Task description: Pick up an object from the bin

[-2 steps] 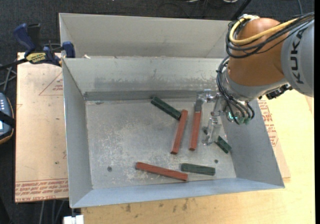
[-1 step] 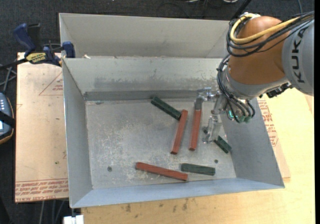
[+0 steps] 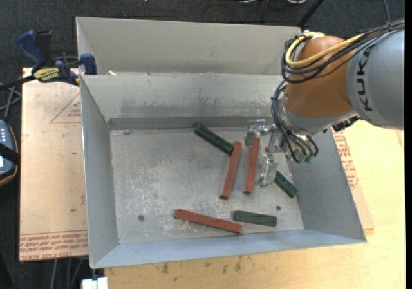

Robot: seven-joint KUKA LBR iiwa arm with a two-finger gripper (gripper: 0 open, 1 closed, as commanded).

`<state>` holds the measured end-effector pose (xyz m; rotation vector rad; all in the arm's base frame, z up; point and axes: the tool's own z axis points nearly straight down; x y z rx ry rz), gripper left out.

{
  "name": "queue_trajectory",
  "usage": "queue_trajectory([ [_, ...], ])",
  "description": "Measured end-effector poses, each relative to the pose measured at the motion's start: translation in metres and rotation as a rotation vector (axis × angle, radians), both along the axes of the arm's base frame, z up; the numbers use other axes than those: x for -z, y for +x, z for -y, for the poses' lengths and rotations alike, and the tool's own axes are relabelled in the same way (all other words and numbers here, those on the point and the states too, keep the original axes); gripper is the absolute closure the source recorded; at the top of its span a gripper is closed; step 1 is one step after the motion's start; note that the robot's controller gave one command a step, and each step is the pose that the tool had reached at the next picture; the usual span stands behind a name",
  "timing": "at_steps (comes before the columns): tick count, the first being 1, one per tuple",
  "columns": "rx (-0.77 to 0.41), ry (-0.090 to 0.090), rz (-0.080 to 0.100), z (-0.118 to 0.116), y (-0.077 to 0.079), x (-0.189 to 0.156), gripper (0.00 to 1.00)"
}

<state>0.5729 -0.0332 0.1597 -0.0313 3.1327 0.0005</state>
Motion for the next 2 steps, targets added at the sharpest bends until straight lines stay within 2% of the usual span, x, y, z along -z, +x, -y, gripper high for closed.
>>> queue_trajectory([
  [1,0.004,0.000,-0.003,0.002,0.012,0.068,0.00],
  [2,-0.169,-0.003,0.004,-0.004,-0.002,0.085,0.00],
])
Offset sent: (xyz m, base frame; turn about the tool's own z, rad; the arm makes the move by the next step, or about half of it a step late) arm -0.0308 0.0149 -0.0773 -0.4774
